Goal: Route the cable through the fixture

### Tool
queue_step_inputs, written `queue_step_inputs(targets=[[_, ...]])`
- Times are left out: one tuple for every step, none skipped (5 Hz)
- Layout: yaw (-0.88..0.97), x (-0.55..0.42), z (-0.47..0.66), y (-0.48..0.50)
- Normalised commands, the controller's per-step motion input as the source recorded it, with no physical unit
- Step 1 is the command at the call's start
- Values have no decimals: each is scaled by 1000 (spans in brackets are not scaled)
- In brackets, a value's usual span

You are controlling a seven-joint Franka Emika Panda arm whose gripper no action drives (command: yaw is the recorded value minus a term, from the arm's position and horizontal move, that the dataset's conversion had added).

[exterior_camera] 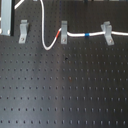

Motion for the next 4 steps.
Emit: queue_step_inputs(targets=[[0,-8,-2,-55],[-454,-39,227,-95],[-529,-456,254,-196],[-509,-534,211,-242]])
